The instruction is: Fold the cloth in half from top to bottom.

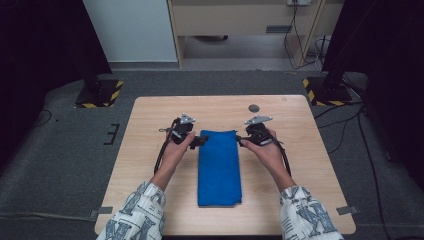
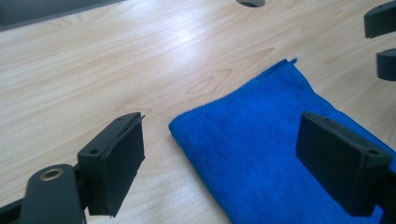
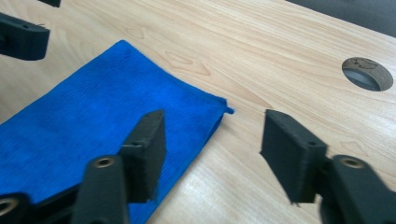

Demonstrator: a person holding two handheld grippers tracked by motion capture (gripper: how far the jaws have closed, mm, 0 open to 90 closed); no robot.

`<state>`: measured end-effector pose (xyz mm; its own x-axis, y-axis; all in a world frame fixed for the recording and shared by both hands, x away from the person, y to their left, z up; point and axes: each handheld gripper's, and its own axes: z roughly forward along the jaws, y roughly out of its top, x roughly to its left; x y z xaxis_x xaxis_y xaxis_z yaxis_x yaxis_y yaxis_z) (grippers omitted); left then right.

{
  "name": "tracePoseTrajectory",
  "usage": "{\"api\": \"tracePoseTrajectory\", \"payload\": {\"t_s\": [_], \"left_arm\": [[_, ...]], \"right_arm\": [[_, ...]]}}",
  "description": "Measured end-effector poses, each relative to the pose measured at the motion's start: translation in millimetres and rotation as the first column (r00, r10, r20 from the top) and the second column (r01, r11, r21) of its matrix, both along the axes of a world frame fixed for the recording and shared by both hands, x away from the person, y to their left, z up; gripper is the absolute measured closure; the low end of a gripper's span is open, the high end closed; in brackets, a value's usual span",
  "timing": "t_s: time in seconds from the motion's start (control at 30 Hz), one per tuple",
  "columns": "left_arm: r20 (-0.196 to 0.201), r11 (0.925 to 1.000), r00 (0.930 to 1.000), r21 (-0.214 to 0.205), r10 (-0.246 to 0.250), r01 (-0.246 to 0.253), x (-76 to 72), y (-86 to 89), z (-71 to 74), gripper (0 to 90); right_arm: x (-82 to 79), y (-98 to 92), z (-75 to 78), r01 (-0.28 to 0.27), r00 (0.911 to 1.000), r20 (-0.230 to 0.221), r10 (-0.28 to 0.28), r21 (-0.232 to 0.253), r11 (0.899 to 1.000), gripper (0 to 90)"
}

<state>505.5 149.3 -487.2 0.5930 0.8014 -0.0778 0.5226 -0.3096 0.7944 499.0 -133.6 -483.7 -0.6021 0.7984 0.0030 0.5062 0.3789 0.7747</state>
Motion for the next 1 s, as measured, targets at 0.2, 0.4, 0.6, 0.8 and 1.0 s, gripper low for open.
{"api": "tracePoseTrajectory", "payload": {"t_s": [0.2, 0.4, 0.6, 0.8, 1.0], "left_arm": [[-0.008, 0.9994, 0.9999, 0.032, 0.013, -0.012, 5.3, -2.1, -7.9, 15.0], [-0.034, 0.9998, 0.9993, 0.006, 0.017, -0.017, 16.9, 3.1, -17.7, 15.9], [-0.049, 0.9996, 0.9988, 0.027, 0.009, -0.008, 23.3, -0.5, -23.0, 18.7], [-0.085, 0.9991, 0.9955, 0.0, 0.041, -0.042, 30.2, 3.4, -31.8, 22.8], [-0.121, 0.9991, 0.9918, 0.018, 0.041, -0.039, 33.7, 7.7, -40.8, 30.8]], "right_arm": [[19.4, 0.4, 0.4, 0.012, 0.9997, -0.02, -0.012, -0.018, 1.0, 52.4], [33.7, 0.0, -3.9, 0.034, 0.9986, -0.043, -0.032, 0.055, 0.998, 59.4], [46.4, 5.2, -20.3, 0.041, 0.9967, -0.072, -0.036, 0.065, 0.997, 61.9], [54.6, 21.0, -36.1, 0.026, 0.9944, -0.104, -0.019, 0.071, 0.997, 61.0], [57.1, 32.1, -44.1, 0.01, 0.9923, -0.123, -0.002, 0.065, 0.998, 62.6]]}}
